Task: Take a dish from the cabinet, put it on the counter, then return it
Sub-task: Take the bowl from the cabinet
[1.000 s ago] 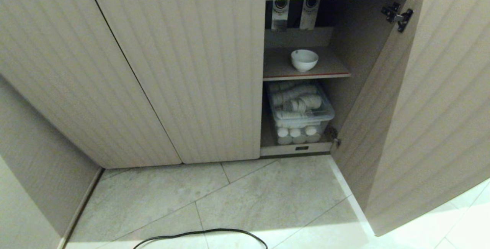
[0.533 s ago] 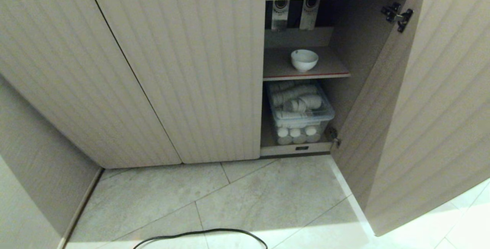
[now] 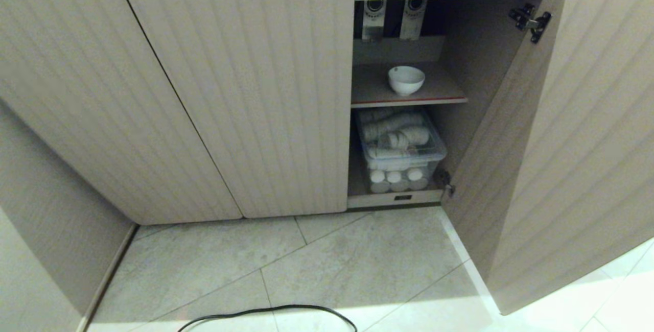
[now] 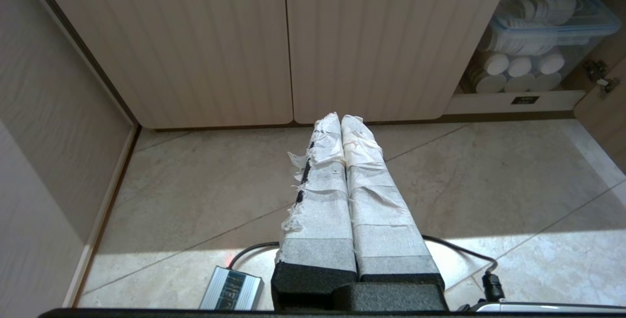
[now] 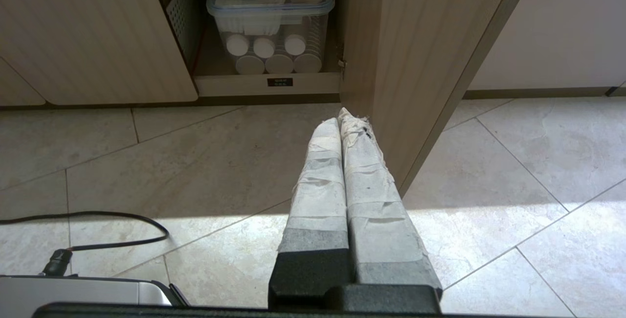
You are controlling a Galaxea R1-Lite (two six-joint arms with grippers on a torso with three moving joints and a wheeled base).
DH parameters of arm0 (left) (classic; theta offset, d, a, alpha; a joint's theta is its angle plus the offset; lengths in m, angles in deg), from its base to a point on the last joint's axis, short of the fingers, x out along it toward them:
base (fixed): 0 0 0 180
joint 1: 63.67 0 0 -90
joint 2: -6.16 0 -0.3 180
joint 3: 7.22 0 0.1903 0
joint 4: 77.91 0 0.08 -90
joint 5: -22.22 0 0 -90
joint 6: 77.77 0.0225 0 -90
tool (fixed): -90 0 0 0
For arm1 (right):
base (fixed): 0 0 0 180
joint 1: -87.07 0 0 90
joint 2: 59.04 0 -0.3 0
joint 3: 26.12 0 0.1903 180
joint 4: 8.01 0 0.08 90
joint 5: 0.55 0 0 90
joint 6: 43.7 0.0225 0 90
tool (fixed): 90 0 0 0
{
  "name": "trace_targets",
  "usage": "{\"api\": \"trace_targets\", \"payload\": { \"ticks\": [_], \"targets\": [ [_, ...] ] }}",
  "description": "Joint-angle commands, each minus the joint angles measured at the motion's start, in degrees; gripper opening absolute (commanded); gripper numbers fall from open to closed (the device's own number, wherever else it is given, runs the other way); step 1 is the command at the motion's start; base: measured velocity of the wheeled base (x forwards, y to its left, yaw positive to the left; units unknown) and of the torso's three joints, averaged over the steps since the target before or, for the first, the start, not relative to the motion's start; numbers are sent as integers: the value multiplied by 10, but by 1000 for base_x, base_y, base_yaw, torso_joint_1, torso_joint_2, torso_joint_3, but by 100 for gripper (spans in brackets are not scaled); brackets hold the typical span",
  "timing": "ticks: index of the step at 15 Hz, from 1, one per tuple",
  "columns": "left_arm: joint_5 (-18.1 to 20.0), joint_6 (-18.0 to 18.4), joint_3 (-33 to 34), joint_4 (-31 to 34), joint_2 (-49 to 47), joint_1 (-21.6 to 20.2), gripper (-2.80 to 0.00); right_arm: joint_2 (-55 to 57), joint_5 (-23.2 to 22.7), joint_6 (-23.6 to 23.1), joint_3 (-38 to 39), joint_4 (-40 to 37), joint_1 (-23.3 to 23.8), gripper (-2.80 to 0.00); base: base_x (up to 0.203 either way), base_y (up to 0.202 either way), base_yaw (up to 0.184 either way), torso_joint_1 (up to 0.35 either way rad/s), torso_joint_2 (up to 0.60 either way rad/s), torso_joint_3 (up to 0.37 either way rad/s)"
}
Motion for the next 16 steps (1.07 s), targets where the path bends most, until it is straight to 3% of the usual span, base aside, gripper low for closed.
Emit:
{"api": "trace_targets", "payload": {
  "ticks": [1,13,16],
  "targets": [
    [0,-1,0,0,0,0,-280,0,0,0,0,0,0,-280,0,0,0,0,0,0],
    [0,-1,0,0,0,0,-280,0,1,3,0,1,0,-280,0,0,0,0,0,0],
    [1,-1,0,0,0,0,-280,0,1,3,0,1,0,-280,125,0,0,3,2,1]
  ]
}}
